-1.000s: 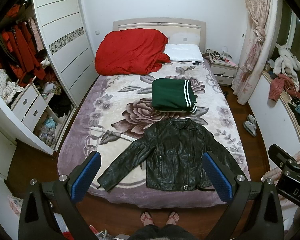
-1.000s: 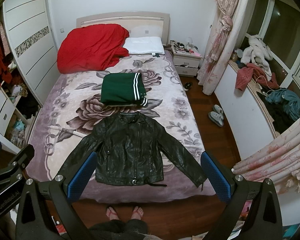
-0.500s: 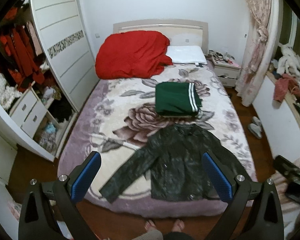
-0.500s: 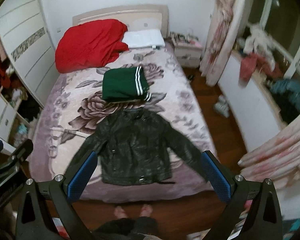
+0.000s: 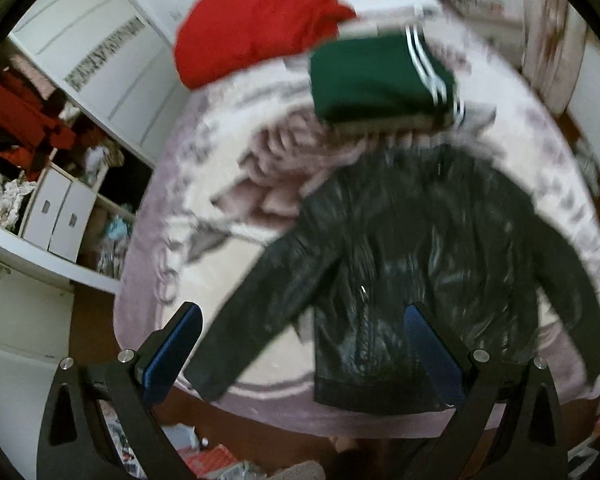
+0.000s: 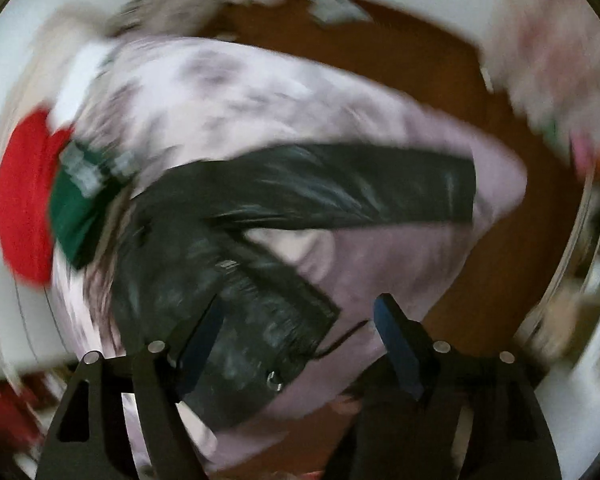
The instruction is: Fold large clothes
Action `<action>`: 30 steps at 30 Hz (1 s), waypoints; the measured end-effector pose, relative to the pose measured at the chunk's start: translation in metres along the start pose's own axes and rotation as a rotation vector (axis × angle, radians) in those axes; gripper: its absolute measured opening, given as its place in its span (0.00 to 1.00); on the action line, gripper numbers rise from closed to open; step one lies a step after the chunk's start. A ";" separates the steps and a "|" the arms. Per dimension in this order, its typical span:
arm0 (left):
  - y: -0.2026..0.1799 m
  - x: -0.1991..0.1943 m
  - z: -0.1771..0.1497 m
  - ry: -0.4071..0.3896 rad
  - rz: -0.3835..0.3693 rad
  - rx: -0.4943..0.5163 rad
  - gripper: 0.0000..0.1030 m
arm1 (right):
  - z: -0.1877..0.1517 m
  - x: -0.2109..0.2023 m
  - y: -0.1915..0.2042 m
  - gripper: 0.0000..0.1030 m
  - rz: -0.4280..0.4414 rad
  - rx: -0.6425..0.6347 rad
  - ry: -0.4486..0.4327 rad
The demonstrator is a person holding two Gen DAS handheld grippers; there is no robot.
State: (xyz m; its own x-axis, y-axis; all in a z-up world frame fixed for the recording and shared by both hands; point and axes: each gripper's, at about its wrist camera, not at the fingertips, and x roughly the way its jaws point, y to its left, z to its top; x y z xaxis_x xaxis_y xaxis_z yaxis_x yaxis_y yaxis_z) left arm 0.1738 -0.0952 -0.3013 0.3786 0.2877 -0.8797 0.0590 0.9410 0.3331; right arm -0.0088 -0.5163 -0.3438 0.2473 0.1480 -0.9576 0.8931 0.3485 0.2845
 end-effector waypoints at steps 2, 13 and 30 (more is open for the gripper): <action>-0.031 0.036 -0.005 0.056 0.012 0.019 1.00 | 0.024 0.055 -0.057 0.77 0.030 0.156 0.017; -0.156 0.160 -0.011 0.166 -0.002 0.102 1.00 | 0.065 0.174 -0.190 0.77 0.300 0.691 -0.218; -0.281 0.201 0.057 0.074 -0.079 0.212 1.00 | 0.159 0.154 -0.166 0.32 0.392 0.498 -0.248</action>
State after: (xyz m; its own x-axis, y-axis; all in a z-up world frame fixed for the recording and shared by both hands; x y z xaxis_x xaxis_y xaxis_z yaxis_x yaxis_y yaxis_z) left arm 0.2855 -0.3116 -0.5524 0.2965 0.2339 -0.9259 0.2811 0.9052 0.3187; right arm -0.0588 -0.6987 -0.5453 0.6137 -0.0608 -0.7872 0.7718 -0.1639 0.6144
